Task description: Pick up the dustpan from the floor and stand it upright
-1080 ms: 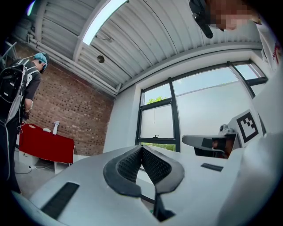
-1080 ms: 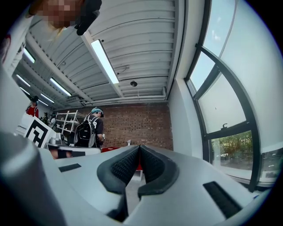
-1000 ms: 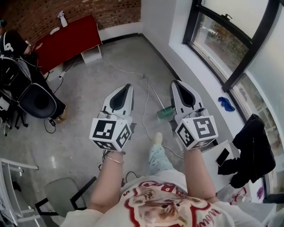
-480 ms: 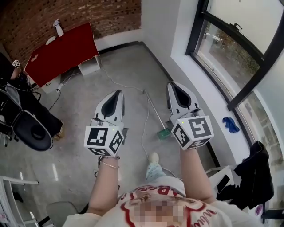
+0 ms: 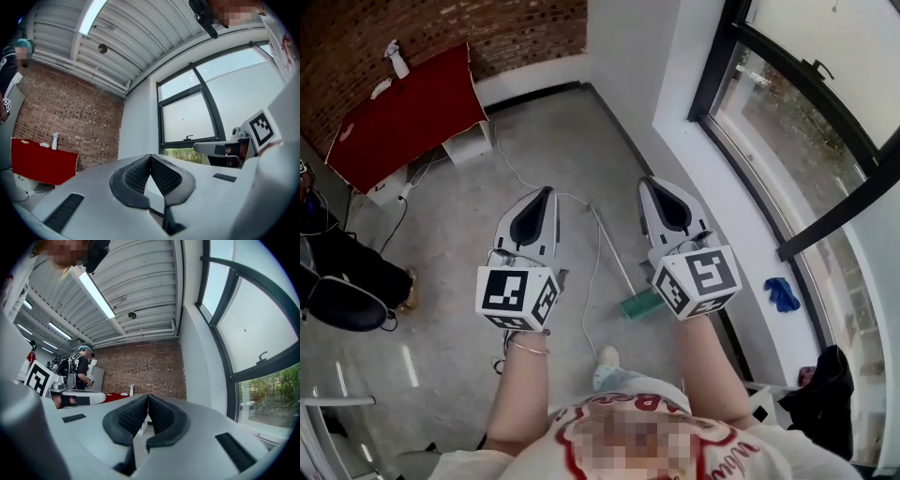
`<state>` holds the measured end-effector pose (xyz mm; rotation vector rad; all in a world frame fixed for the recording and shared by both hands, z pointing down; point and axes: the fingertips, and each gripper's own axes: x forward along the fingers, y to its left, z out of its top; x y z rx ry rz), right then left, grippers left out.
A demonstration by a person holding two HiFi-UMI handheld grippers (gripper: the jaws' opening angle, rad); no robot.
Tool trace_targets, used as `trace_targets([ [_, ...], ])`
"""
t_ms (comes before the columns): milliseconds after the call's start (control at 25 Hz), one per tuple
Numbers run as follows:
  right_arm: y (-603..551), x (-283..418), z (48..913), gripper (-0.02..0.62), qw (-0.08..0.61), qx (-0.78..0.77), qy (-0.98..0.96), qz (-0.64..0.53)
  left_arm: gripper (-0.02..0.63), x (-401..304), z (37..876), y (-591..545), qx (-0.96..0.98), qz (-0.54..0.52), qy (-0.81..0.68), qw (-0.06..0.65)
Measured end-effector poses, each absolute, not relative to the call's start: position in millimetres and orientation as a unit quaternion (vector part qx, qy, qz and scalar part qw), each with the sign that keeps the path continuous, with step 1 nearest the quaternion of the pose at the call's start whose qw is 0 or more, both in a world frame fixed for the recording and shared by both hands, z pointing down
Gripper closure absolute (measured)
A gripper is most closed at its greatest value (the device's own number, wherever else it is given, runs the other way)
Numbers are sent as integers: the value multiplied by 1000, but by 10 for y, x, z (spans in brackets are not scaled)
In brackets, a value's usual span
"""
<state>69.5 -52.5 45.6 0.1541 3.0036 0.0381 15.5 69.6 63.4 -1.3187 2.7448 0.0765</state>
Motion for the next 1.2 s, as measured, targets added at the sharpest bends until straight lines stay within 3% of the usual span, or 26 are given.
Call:
trace_targets([
  [480, -1199, -58, 703, 572, 54, 51, 997, -29, 603, -532, 818, 307, -406, 20, 913, 21],
  [880, -1355, -516, 612, 572, 82, 43, 996, -20, 603, -999, 737, 106, -423, 21, 905, 49],
  [1200, -1588, -1357, 667, 572, 85, 32, 996, 5, 603, -1937, 856, -301, -452, 42, 890, 48],
])
